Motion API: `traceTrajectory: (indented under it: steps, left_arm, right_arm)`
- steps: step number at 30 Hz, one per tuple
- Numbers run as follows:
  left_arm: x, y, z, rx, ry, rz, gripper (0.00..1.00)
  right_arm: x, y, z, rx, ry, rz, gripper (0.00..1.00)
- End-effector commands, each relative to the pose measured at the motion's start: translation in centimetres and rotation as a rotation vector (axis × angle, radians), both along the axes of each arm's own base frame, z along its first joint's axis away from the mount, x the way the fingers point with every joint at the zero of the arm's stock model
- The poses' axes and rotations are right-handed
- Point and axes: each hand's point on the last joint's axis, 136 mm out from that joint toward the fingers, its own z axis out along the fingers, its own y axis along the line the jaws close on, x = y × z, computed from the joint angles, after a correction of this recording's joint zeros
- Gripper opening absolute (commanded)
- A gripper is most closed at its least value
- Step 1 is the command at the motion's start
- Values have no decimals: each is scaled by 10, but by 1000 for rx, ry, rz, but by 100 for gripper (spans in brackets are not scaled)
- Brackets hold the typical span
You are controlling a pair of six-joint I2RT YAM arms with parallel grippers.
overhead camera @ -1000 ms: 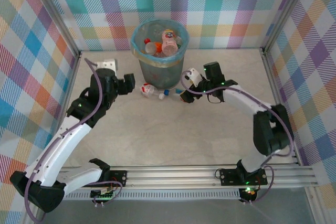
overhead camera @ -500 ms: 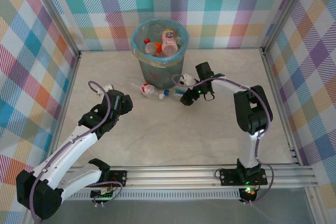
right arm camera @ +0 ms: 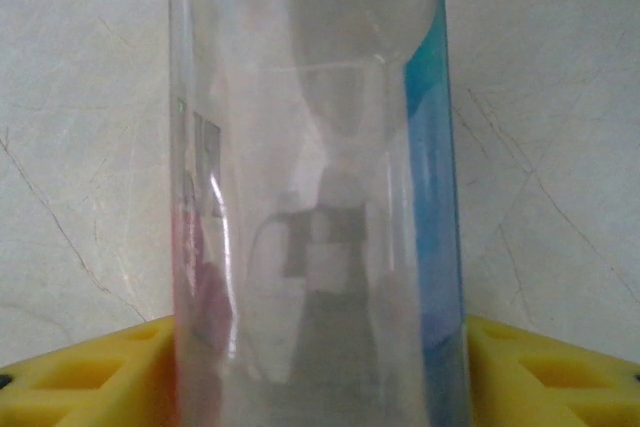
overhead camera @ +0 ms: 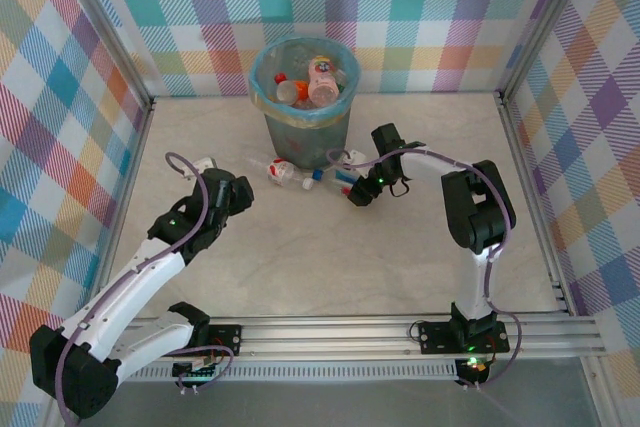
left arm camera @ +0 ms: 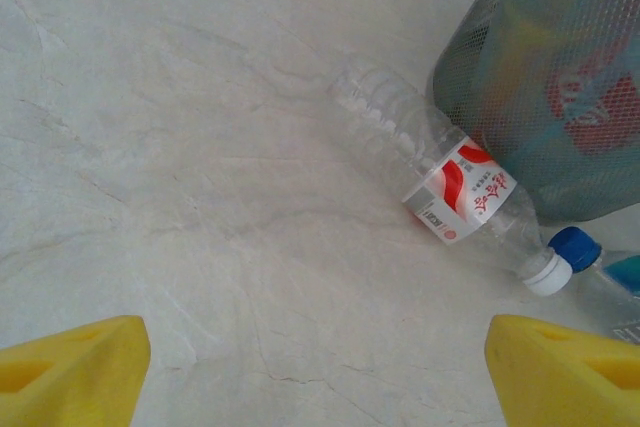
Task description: Put the plastic bottles in the bin
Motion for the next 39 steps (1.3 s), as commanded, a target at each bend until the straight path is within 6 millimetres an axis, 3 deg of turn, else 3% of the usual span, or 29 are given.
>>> traceTrajectory:
  steps: [1,8,14,22,28,33,39]
  left_arm:
    - [2,2,24,4,-33,-10,87]
    - [11,-5,76,33,-113,-76,87]
    - [22,-38,101,-32,-128,-224,86]
    - [31,-99,112,-289,-88,-417,89]
    - [34,-120,114,-437,-90,-449,90]
    - [35,-137,121,-522,-100,-513,85]
    - [38,-148,112,-551,-61,-542,75]
  right_arm:
    - [-1,3,9,8,-2,20,59]
    - [-16,3,48,58,-42,-20,47]
    - [-47,16,92,140,-91,-21,44]
    - [-108,49,161,357,-130,62,44]
    - [-114,62,202,530,-101,13,44]
    - [-114,70,213,562,-92,5,44]
    - [-119,78,217,583,-90,38,44]
